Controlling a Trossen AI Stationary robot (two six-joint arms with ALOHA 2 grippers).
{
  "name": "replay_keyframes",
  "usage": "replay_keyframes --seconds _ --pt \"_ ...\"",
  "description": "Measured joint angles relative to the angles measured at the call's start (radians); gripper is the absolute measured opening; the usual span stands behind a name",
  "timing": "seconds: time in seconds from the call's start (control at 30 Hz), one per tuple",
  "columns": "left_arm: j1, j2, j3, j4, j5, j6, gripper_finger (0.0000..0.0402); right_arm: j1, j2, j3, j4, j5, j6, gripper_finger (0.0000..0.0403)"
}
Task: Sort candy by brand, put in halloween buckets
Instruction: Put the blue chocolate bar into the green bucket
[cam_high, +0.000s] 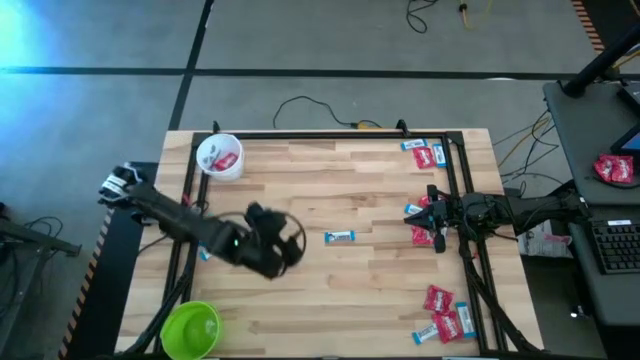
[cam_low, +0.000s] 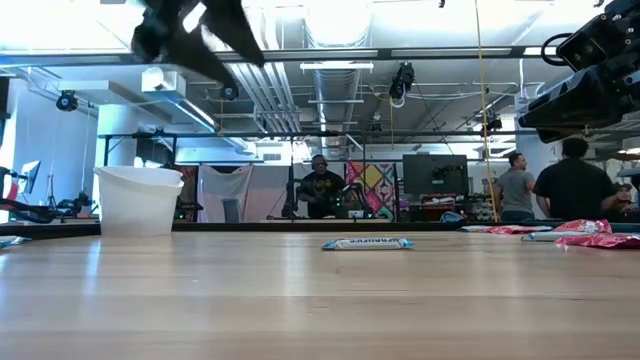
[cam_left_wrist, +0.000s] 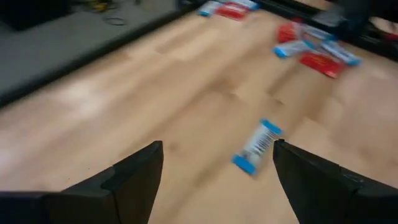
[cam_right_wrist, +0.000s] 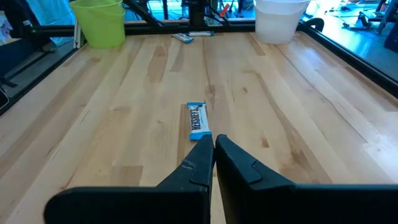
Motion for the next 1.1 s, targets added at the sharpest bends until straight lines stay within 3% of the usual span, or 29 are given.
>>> replay_keyframes --seconds 0.13,0.3,0.67,0.83,1.1 --pt "-0.055 0.046 -0.144 0.278 0.026 0.05 0.0286 0.0 0.0 0.0 0.0 0.0 0.0 0.0009" --pt "-0.073 0.107 -0.236 0.513 0.164 0.033 0.0286 0.0 0.0 0.0 0.0 0.0 0.0 0.0009" --pt "-0.073 0.252 -0.179 0.532 0.319 0.034 0.0286 0.0 0.0 0.0 0.001 0.0 0.0 0.0009" --pt "-0.071 0.281 -0.098 0.329 0.384 0.006 0.0286 0.0 0.0 0.0 0.0 0.0 0.0 0.0009" --pt "0.001 0.294 0.08 -0.404 0.564 -0.21 0.0286 0.0 0.0 0.0 0.0 0.0 0.0 0.0009"
